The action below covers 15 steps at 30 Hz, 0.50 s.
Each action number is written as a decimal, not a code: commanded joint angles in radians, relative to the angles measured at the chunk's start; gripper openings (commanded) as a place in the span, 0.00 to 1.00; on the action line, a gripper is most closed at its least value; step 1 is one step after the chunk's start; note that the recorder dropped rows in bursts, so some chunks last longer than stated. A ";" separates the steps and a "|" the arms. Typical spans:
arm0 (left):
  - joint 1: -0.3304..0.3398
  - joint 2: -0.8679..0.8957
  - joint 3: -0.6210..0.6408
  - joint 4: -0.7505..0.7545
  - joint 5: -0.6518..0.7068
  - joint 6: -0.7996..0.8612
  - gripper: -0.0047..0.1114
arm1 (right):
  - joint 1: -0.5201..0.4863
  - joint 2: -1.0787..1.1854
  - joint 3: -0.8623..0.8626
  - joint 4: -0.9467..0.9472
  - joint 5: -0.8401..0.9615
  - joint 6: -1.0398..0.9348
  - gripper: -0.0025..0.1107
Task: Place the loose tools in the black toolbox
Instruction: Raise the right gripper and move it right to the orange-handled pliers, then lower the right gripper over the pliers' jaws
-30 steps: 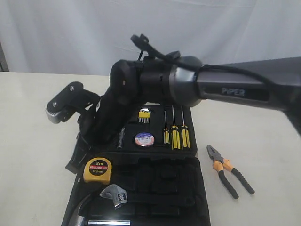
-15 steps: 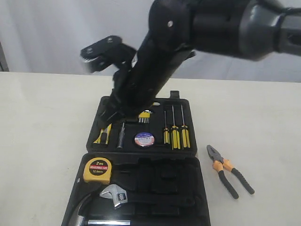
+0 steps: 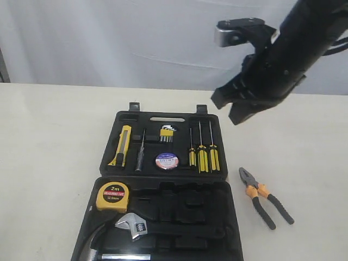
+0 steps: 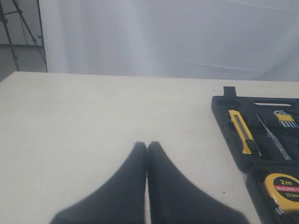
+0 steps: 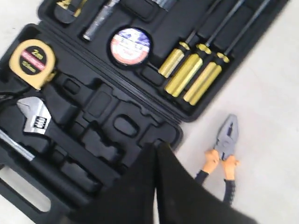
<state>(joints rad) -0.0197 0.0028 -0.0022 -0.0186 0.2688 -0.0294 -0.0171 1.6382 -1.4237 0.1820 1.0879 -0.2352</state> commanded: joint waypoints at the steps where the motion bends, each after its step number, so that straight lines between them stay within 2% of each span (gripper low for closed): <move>1: -0.002 -0.003 0.002 -0.002 -0.001 0.000 0.04 | -0.050 -0.015 0.106 -0.012 -0.065 0.004 0.02; 8: -0.002 -0.003 0.002 -0.002 -0.001 0.000 0.04 | -0.050 0.020 0.307 -0.034 -0.331 0.004 0.02; 15: -0.002 -0.003 0.002 -0.002 -0.001 0.000 0.04 | -0.050 0.092 0.338 -0.043 -0.377 0.057 0.02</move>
<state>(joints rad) -0.0197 0.0028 -0.0022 -0.0186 0.2688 -0.0294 -0.0619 1.7214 -1.0906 0.1467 0.7352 -0.2067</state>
